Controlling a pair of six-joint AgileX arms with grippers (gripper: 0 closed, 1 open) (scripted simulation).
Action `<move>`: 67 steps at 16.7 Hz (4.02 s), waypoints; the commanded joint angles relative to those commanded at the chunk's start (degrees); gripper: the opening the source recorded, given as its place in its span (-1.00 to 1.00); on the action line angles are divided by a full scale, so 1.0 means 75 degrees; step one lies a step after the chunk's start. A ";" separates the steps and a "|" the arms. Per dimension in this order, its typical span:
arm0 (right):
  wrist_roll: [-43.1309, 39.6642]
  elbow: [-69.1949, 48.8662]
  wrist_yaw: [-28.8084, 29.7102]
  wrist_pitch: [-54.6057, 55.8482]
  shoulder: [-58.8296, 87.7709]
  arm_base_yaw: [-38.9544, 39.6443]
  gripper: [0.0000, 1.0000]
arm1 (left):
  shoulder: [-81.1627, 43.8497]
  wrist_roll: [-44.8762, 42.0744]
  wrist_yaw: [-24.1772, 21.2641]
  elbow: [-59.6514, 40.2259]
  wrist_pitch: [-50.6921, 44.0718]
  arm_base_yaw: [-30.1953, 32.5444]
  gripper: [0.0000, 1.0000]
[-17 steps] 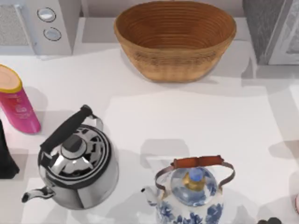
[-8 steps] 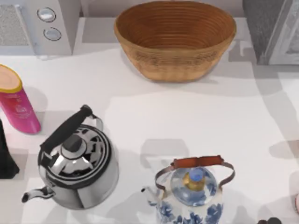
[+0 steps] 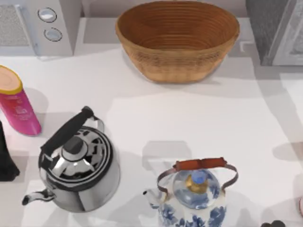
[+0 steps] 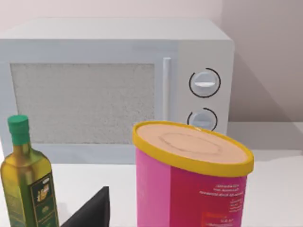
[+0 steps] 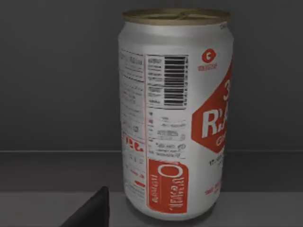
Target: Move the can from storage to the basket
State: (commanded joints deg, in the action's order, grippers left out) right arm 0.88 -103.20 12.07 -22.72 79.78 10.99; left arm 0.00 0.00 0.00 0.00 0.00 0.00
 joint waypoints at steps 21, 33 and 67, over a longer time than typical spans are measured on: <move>-0.0005 -0.3175 -0.0038 0.0025 0.3245 -0.0114 1.00 | 0.0000 0.0000 0.0000 0.0000 0.0000 0.0000 1.00; -0.0005 -0.3267 -0.0050 0.0012 0.3323 -0.0128 -0.06 | 0.0000 0.0000 0.0000 0.0000 0.0000 0.0000 1.00; 0.0012 -0.2257 0.1242 -0.2395 -0.0069 0.1219 -1.00 | 0.0000 0.0000 0.0000 0.0000 0.0000 0.0000 1.00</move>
State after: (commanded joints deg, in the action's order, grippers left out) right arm 0.97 -120.12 21.39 -40.68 79.26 20.14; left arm 0.00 0.00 0.00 0.00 0.00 0.00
